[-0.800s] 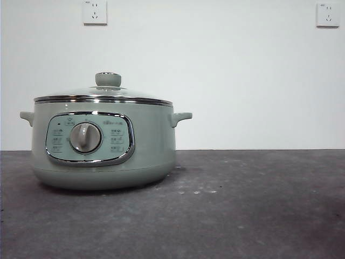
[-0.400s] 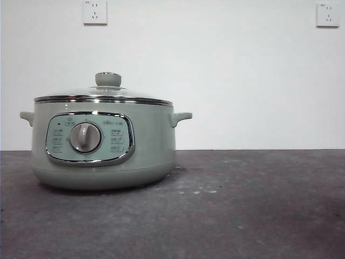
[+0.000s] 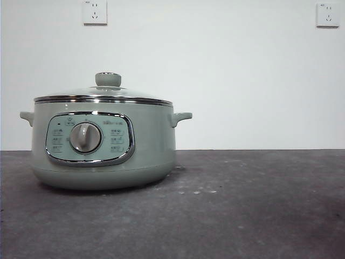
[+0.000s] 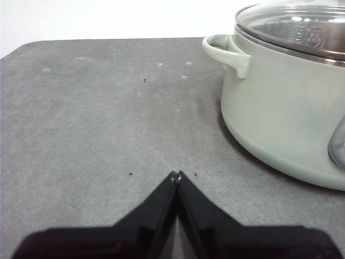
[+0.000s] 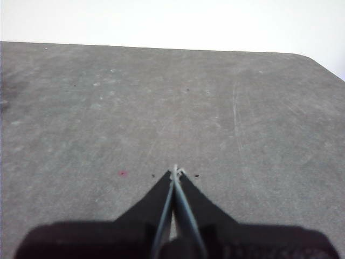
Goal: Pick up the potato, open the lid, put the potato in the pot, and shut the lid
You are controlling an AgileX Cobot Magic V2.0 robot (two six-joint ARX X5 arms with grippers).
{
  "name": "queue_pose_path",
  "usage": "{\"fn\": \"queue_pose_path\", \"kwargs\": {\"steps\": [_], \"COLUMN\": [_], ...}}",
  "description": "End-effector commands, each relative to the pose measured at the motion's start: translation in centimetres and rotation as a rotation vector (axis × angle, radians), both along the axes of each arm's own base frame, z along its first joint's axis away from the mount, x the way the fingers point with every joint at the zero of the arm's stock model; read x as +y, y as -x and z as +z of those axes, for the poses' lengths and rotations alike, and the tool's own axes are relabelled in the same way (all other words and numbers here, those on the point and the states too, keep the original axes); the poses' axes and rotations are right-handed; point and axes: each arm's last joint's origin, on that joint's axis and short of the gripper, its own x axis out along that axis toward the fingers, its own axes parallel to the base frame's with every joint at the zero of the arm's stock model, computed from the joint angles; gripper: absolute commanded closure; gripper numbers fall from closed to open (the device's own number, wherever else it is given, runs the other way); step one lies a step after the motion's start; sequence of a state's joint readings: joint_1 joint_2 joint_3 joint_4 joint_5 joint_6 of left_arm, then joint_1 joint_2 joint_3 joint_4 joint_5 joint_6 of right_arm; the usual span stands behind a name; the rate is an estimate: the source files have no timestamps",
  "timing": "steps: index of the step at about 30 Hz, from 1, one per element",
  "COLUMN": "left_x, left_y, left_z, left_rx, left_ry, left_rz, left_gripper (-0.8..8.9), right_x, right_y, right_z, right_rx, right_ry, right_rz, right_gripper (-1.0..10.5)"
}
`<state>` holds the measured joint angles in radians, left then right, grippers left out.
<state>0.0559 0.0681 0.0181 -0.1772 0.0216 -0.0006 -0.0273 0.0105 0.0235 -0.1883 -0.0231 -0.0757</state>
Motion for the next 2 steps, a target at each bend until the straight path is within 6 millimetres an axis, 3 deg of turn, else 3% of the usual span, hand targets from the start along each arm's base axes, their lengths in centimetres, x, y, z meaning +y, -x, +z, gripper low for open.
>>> {"fn": "queue_pose_path", "kwargs": {"steps": [1, 2], "left_x": [-0.04, -0.04], "left_y": [-0.05, -0.05], "left_z": [-0.25, -0.25], "left_rx": [-0.001, -0.001], "left_ry": [0.0, 0.0], "left_rz": [-0.008, -0.008], "left_gripper": [8.14, 8.14], "right_x": [-0.02, -0.02], "right_y": [-0.04, -0.04], "right_z": [-0.25, -0.25], "right_rx": [0.003, 0.003], "right_ry": [-0.003, -0.003], "right_rz": [-0.006, -0.006], "right_gripper": [9.5, 9.5]}}
